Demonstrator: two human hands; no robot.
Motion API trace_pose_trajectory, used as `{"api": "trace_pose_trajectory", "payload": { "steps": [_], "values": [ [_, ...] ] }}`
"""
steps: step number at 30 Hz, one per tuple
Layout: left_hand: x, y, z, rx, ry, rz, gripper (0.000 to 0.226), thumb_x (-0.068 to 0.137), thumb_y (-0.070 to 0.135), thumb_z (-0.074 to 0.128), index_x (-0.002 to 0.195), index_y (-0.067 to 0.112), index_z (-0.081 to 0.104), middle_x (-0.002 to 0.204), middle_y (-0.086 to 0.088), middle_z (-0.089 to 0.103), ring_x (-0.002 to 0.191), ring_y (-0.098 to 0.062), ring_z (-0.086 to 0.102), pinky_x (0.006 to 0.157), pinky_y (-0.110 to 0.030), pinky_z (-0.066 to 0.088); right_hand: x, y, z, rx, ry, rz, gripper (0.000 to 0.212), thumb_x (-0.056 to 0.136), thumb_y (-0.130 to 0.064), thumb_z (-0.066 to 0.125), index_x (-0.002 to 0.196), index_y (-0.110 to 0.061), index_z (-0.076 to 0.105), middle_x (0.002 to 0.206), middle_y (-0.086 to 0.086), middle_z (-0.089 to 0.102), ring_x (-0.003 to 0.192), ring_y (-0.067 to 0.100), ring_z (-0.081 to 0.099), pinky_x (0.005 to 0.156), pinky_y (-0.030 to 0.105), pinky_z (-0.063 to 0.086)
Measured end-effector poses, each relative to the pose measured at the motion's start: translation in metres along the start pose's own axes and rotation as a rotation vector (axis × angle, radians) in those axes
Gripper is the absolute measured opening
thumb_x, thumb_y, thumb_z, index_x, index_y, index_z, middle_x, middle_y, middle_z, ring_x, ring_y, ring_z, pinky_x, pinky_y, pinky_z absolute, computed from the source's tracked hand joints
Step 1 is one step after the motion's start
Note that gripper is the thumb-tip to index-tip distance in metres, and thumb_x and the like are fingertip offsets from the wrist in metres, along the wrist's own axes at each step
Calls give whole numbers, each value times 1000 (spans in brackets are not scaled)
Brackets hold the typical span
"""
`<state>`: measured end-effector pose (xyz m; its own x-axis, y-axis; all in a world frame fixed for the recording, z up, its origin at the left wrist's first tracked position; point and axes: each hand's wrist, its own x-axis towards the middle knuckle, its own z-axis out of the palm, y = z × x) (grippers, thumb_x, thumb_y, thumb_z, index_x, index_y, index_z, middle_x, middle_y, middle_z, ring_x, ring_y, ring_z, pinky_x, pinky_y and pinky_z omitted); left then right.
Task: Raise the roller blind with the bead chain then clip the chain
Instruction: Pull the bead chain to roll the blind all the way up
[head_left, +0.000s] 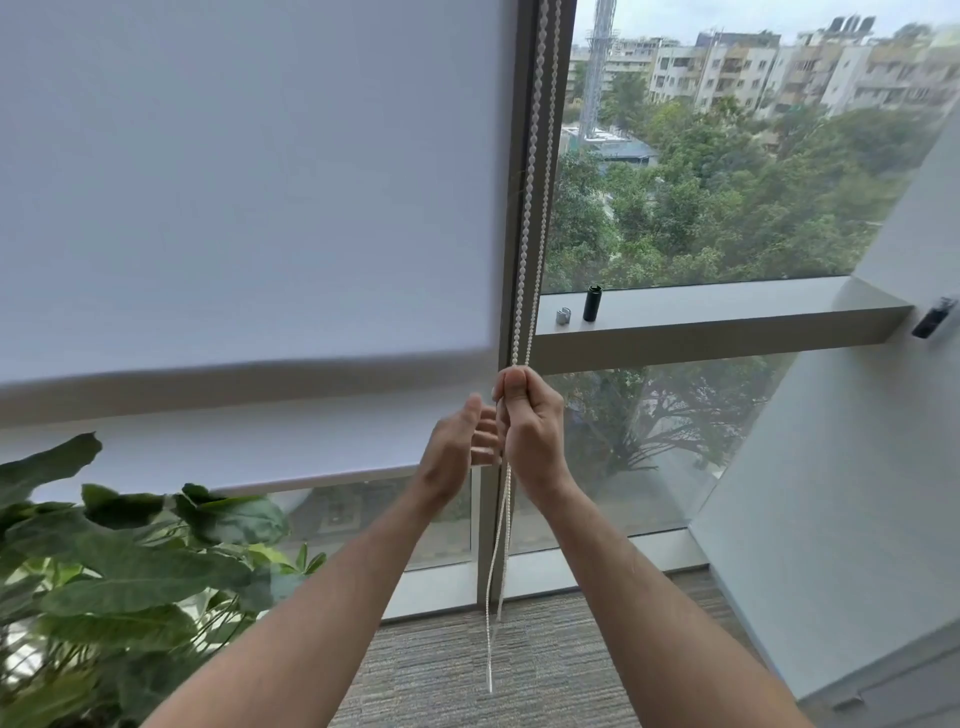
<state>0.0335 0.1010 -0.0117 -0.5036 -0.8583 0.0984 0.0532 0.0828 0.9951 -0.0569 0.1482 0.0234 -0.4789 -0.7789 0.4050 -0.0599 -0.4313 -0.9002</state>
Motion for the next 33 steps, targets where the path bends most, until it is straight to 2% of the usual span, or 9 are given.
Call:
{"api": "trace_pose_trajectory", "payload": {
  "steps": [4,7,11,15,21,23,26,29,33],
  "values": [
    [11,52,1,-117,92,137,50,95,53,33,85,25,74,79,-2,71,76,-20,68,65,-35,53,-15,15,1,-15,-15,27,36,98,-33,47,64,-27,57,51,-13,43,45,9,34,44,26,29],
    [15,87,8,-160,32,257,51,98,48,32,100,11,67,83,-11,69,79,-29,69,69,-42,54,-30,31,-3,-65,-31,69,36,100,-31,45,65,-27,55,51,-15,38,46,8,30,45,27,25],
    [18,118,18,-255,-41,346,48,102,41,30,107,5,62,74,-9,63,61,-24,61,55,-33,49,-56,56,-13,-103,-65,161,35,97,-31,44,65,-23,54,51,-16,37,47,6,30,45,23,26],
    [18,115,31,-268,-34,338,41,106,30,31,81,11,58,52,9,36,41,-6,30,41,-19,26,-69,66,-22,-115,-78,217,34,97,-29,44,67,-18,54,54,-9,36,49,9,29,47,26,24],
    [10,107,38,-226,71,383,43,102,30,37,62,28,51,46,15,38,40,-4,29,39,-18,25,-68,62,-20,15,-162,349,33,104,-25,43,75,-13,54,56,-1,33,50,12,25,46,33,17],
    [9,108,36,-223,85,403,42,103,30,38,62,28,50,46,15,38,39,-4,29,38,-17,25,-64,60,-21,29,-238,360,33,102,-27,43,80,-9,59,59,3,39,50,15,33,46,27,26],
    [7,99,33,-188,95,393,42,102,32,39,62,28,50,45,14,38,39,-4,29,37,-17,25,-55,57,-28,-40,-403,359,31,103,-27,45,96,-10,71,80,15,59,73,27,57,72,32,50],
    [-2,77,32,-137,125,335,42,101,35,41,60,27,50,45,13,36,40,-7,28,38,-22,22,-42,49,-40,-63,-461,340,31,88,-26,60,115,-14,69,111,17,69,105,25,63,98,42,46],
    [-14,44,27,-91,140,303,41,100,33,42,60,26,50,48,11,38,44,-8,31,44,-22,27,-19,24,-44,135,-437,268,39,81,-25,62,118,-12,67,110,5,71,107,20,63,93,34,47]
  ]
}}
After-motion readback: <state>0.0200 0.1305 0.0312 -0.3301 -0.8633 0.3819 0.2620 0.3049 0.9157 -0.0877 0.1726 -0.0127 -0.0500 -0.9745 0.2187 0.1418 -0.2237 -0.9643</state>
